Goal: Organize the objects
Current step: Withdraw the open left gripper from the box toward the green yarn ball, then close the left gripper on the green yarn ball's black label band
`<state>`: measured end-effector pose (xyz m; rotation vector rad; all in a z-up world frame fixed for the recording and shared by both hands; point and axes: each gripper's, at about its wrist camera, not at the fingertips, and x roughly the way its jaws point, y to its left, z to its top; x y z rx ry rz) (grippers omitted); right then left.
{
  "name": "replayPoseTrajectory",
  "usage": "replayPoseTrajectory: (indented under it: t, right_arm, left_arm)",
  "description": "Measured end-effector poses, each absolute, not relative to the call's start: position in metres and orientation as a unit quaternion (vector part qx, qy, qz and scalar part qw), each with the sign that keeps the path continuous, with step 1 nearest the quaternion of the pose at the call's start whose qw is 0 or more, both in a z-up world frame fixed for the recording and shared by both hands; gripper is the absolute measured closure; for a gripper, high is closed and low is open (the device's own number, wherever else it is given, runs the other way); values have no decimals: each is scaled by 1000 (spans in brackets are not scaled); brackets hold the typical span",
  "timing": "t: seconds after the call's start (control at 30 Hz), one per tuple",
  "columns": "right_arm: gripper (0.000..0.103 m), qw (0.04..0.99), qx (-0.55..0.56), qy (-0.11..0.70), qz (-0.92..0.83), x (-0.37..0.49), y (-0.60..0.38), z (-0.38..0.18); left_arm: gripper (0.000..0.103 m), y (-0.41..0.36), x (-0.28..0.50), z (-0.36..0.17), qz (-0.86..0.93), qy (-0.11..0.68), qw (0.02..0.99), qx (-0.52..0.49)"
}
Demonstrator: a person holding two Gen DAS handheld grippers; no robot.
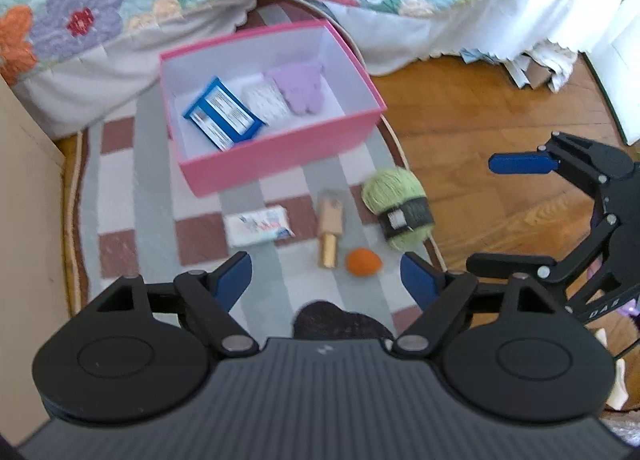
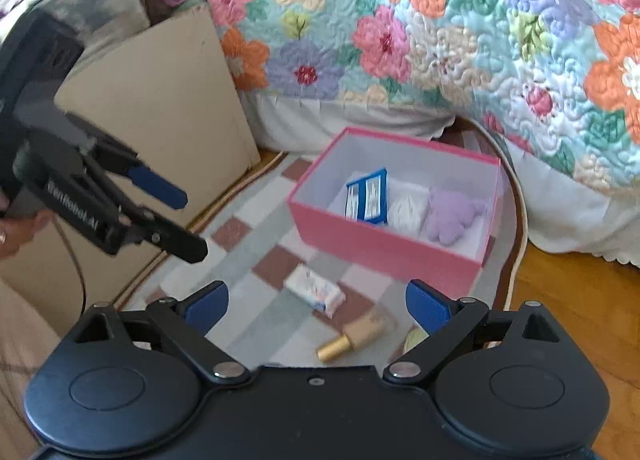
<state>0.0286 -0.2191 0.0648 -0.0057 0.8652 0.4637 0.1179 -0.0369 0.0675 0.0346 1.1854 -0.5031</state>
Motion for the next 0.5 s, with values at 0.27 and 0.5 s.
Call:
replayPoseTrajectory:
  t: [0.27,0.5]
  right_arm:
    - [5,884,-25,413,217,-9,-225,35]
    - [5,890,-30,410,198,-15,-235,9]
  left_arm:
    - [22,-66,96,40,-259,563,785,28]
    - [22,-98,97,13,-284,552,783,27]
